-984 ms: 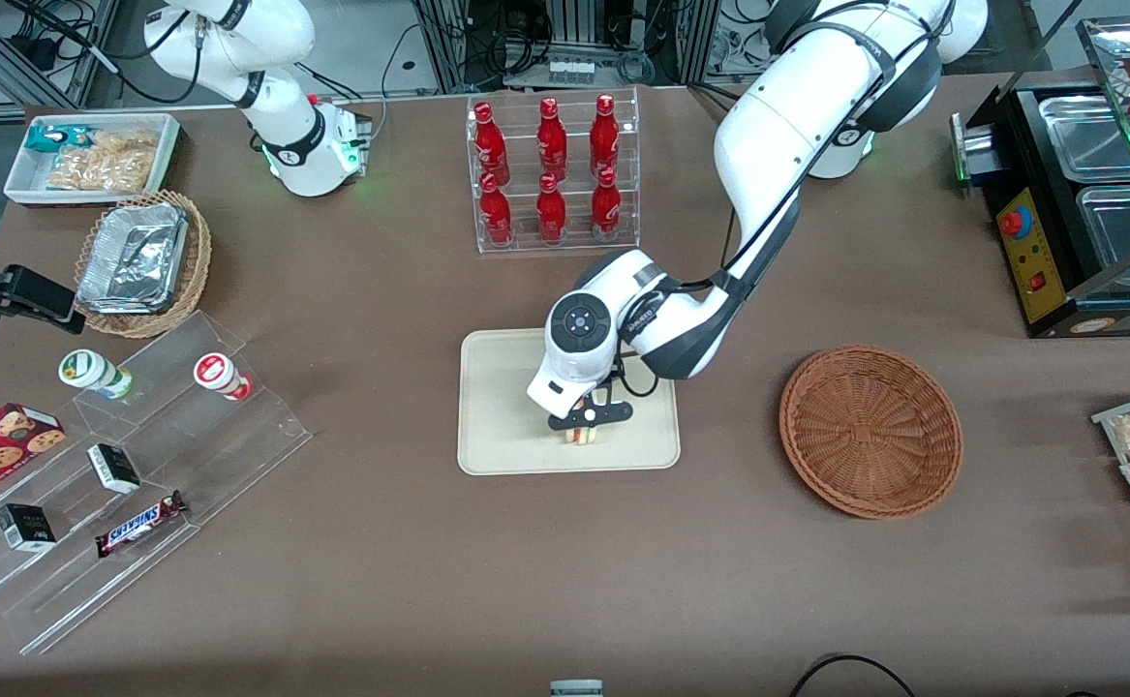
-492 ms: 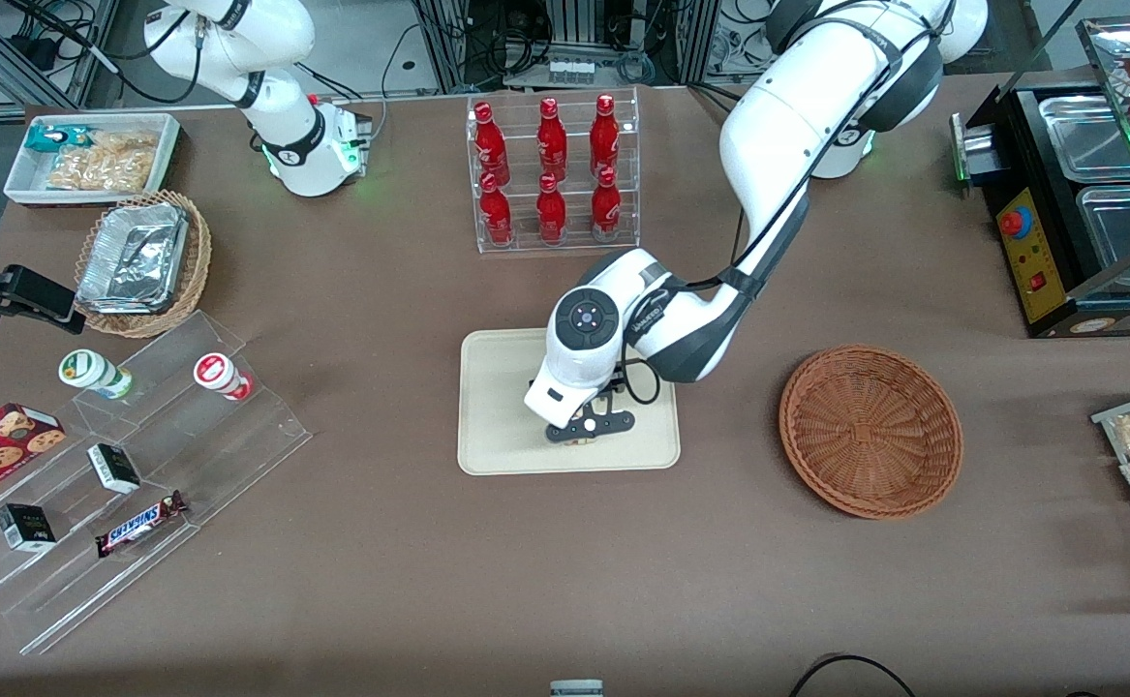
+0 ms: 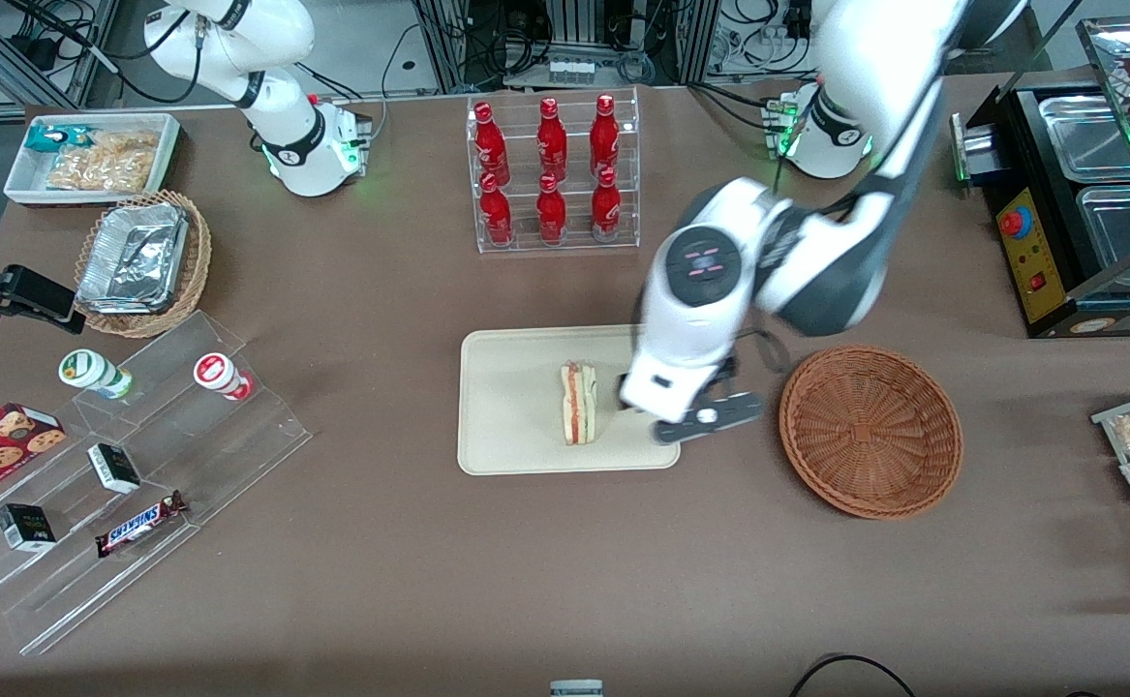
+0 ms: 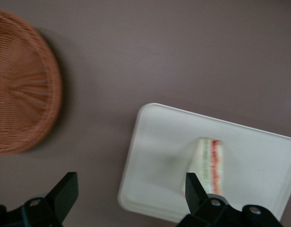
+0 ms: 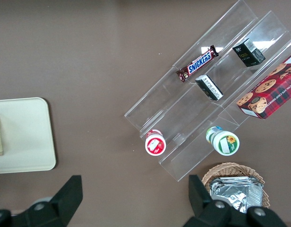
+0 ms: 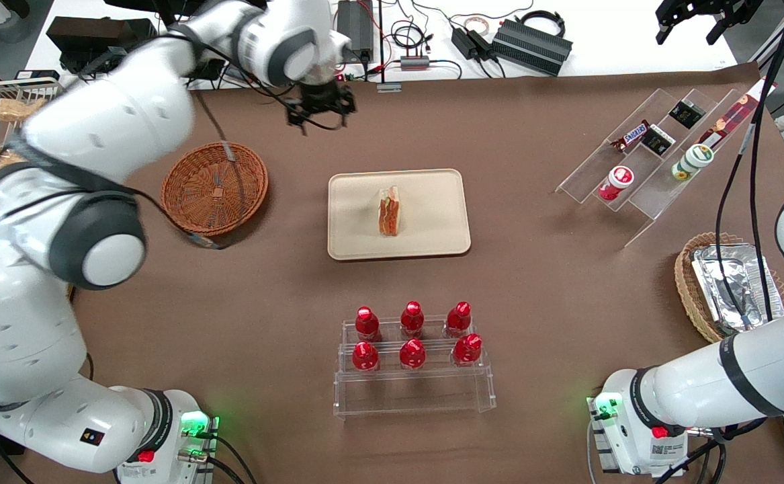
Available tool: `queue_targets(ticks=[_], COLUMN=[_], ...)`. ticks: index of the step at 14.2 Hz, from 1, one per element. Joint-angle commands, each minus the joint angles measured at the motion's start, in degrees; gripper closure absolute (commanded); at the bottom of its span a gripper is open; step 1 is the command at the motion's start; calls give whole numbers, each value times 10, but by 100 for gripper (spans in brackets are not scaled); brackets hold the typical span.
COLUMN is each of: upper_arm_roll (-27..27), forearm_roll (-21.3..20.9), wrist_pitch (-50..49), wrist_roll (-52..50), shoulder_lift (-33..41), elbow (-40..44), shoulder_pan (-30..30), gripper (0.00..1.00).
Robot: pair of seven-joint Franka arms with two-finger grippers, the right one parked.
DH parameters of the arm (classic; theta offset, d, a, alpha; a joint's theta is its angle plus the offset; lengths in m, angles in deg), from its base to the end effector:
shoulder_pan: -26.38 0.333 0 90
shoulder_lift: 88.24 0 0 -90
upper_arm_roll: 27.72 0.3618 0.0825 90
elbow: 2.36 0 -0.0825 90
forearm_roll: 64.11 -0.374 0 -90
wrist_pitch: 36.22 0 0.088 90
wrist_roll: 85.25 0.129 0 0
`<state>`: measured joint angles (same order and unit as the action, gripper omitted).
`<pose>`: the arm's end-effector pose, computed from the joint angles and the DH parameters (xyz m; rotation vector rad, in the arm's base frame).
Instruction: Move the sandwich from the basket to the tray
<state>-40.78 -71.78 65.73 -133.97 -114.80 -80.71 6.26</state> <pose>0.6084 -0.3437 0.4759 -3.0672 -0.4043 0.0175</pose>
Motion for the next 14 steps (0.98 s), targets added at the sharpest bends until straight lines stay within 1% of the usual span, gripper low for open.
queue_targets(ticks=[1,3,5,6,9,11,14], upper_arm_roll=[-4,-3,-2,-1,0,-3,-13], forearm_roll=[46,68,68,68,47,18,13], wrist_pitch=[-72,-133,-188,-208,-265,-310,-347], wrist_roll=[131,238,298,313,314,308,306], shoulder_lift=[98,134,162,176,222,254,282], elbow=[-73,-71,-68,-68,-69,-73,-73], shoulder_pan=[91,160,213,229,238,235,232], gripper=[0,0,0,0,0,0,0])
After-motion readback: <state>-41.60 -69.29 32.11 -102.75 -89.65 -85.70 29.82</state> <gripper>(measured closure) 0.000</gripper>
